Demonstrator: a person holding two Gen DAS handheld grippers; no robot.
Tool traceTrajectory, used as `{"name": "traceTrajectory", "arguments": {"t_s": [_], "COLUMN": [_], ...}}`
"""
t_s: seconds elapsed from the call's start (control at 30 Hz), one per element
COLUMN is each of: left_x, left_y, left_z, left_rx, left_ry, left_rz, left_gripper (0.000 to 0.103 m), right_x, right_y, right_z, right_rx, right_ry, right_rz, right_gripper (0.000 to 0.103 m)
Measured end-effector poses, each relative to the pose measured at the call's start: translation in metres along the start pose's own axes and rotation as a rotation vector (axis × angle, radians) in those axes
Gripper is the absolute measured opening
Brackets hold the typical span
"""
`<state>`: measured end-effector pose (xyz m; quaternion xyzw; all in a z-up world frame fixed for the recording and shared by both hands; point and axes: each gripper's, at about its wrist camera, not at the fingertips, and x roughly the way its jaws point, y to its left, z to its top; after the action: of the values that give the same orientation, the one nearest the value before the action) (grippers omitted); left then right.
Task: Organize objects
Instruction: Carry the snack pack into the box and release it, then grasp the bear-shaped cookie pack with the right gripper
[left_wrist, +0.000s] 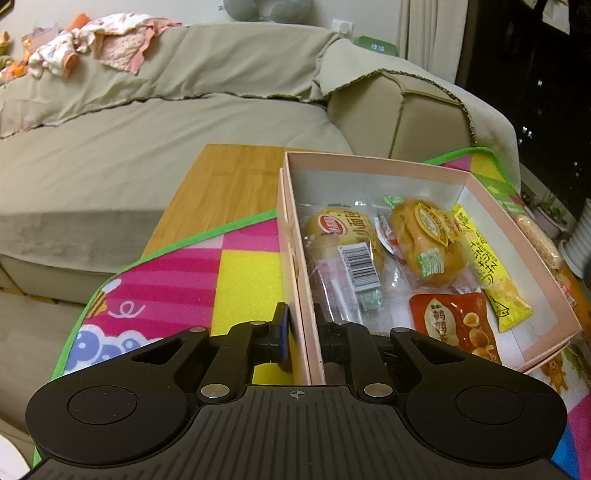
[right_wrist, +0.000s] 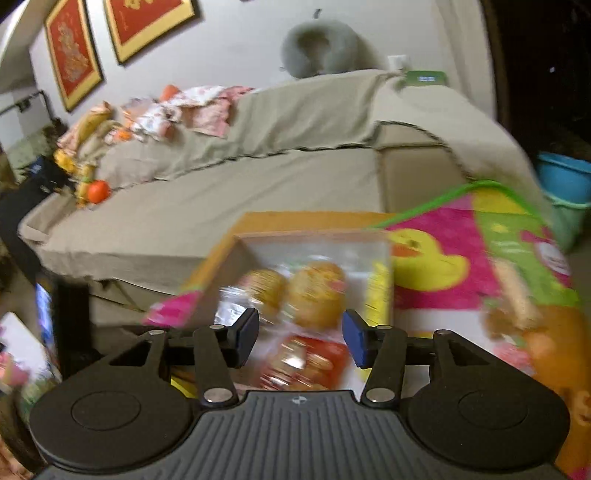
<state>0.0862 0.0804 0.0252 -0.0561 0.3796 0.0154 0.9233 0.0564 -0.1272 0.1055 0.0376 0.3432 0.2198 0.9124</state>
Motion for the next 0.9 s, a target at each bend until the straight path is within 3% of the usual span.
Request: {"name": "traceTrajectory", "arguments": {"t_s": [0.37, 0.53, 0.73, 0.9], "left_x": [0.0, -0.001, -0.002, -0.002], "left_y": [-0.003, -0.003, -0.002, -0.002], "left_z": [0.001, 0.0, 0.0, 0.0], "left_rx": [0.0, 0.009, 0.008, 0.008], "left_ry": [0.003, 0.009, 0.009, 0.01], "left_rz": [0.012, 0.014, 0.016, 0.014], "left_gripper": [0.013, 0.013, 0.013, 0.013], "right_x": [-0.036, -0.036, -0.036, -0.015], "right_y": [-0.055, -0.071, -0.085, -0.107], "right_z": [-0.077, -0.098, -0.089, -0.052], "right_rx": [-0.093, -0.07, -0.015, 0.006], "right_ry": [0.056, 0.088, 0.064, 0.037], "right_rz": [-0.279, -0.329, -0.306, -0.296], "right_gripper": [0.071, 0.072, 0.072, 0.072]}}
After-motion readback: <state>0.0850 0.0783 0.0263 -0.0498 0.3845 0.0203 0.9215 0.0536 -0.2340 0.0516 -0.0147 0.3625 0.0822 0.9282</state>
